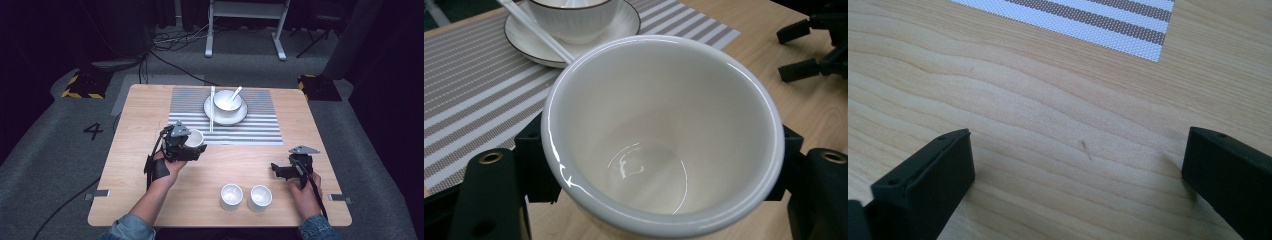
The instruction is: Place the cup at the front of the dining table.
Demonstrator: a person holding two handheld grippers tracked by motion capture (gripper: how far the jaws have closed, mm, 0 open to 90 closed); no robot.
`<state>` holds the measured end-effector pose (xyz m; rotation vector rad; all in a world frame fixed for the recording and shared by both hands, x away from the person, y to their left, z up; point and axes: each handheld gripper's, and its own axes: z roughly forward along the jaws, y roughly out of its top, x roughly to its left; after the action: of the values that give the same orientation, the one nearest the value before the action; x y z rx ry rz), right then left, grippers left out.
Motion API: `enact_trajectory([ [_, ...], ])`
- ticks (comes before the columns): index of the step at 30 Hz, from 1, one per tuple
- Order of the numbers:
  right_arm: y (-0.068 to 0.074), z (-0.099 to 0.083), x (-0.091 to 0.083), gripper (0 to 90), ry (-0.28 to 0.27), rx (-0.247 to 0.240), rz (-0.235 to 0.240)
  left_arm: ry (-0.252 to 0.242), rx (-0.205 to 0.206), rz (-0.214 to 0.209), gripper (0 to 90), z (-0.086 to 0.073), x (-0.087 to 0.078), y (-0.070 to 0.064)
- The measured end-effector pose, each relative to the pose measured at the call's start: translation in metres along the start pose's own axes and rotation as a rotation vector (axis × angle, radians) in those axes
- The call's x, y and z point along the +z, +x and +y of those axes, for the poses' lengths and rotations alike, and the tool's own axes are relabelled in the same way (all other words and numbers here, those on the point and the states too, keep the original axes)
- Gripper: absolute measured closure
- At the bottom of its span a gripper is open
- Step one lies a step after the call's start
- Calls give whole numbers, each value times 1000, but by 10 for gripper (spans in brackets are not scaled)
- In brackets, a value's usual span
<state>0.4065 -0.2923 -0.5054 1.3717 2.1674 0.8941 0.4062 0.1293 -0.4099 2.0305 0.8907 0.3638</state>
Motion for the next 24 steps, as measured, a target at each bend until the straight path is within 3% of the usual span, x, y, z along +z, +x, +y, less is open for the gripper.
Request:
enact_trajectory([
  [3, 0, 0, 0, 4, 0, 0, 0, -10, -14, 14, 265, 6, 3, 4],
  [7, 0, 0, 0, 4, 0, 0, 0, 2, 5, 48, 264, 15, 9, 8],
  [10, 0, 0, 0, 5, 0, 0, 0, -3, -15, 54, 264, 21, 14, 15],
  [16, 0, 0, 0, 4, 0, 0, 0, 7, -15, 81, 264, 33, 22, 26],
  [24, 0, 0, 0, 4, 0, 0, 0, -5, -45, 138, 265, 47, 33, 47],
])
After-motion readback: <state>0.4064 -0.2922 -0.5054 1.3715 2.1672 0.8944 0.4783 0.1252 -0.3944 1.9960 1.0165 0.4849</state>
